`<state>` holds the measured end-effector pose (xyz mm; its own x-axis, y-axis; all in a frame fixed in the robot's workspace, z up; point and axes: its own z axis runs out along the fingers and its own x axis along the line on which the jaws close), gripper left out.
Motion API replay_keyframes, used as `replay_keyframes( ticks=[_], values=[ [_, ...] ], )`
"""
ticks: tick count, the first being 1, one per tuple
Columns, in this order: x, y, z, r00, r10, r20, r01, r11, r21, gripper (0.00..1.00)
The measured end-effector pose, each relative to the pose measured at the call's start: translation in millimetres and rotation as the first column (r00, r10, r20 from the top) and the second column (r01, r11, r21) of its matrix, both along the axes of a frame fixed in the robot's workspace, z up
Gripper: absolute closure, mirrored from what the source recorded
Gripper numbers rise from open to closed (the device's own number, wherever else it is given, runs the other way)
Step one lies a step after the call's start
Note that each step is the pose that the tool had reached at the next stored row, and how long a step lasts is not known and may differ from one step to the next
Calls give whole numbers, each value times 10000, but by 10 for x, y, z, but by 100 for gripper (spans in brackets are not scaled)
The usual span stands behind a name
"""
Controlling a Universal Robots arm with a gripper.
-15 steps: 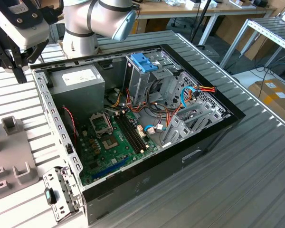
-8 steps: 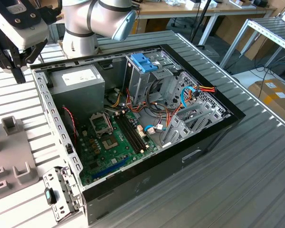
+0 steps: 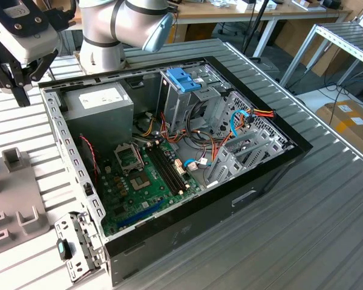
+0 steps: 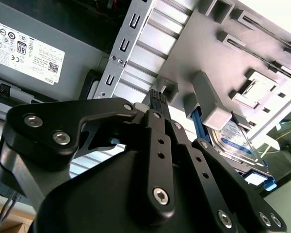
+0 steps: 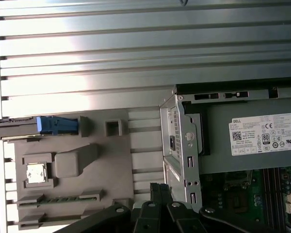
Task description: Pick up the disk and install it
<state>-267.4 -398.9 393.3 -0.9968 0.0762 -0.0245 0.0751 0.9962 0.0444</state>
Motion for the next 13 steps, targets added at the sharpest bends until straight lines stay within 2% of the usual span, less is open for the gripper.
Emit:
replay_keyframes(
  ticks=[5,13],
  values=[
    [-84,0,0,10000,0,0,0,10000,0,89],
    [-109,0,0,10000,0,0,0,10000,0,89]
  ],
)
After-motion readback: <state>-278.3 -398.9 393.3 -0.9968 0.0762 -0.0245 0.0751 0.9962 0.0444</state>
